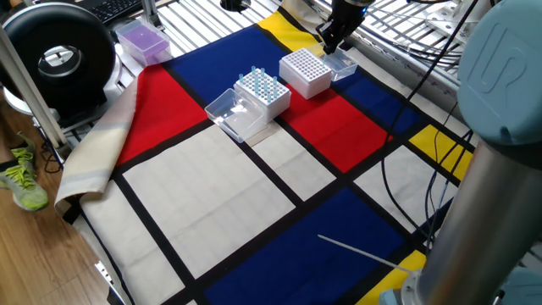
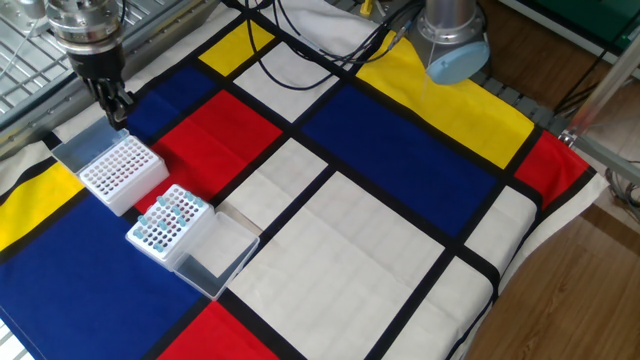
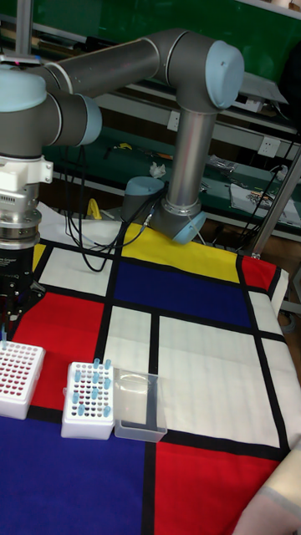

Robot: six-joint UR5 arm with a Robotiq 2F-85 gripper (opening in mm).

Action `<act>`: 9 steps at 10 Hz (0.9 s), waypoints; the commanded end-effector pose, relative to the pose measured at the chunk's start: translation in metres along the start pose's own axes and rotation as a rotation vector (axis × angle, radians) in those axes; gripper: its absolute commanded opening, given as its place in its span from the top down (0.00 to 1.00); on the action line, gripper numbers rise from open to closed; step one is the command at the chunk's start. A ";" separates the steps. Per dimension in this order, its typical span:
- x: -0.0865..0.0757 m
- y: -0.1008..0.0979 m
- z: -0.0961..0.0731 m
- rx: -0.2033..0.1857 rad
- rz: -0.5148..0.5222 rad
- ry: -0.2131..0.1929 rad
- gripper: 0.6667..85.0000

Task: Transfer all medium pipette tips from one holder to another

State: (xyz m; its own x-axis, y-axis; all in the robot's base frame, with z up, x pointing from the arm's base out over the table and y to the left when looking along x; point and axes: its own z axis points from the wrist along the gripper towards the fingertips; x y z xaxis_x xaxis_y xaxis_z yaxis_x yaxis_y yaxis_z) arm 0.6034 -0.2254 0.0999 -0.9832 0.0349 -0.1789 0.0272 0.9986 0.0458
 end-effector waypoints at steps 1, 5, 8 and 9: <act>0.001 -0.002 -0.001 -0.011 -0.025 0.004 0.84; 0.001 -0.006 -0.001 0.001 -0.052 0.009 0.78; -0.001 -0.007 -0.002 0.007 -0.056 0.009 0.78; -0.002 -0.007 -0.002 0.009 -0.059 0.009 0.77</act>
State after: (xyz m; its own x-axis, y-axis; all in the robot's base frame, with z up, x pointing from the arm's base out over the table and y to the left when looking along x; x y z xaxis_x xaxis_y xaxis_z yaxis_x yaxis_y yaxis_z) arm 0.6021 -0.2329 0.0998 -0.9858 -0.0234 -0.1665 -0.0276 0.9994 0.0226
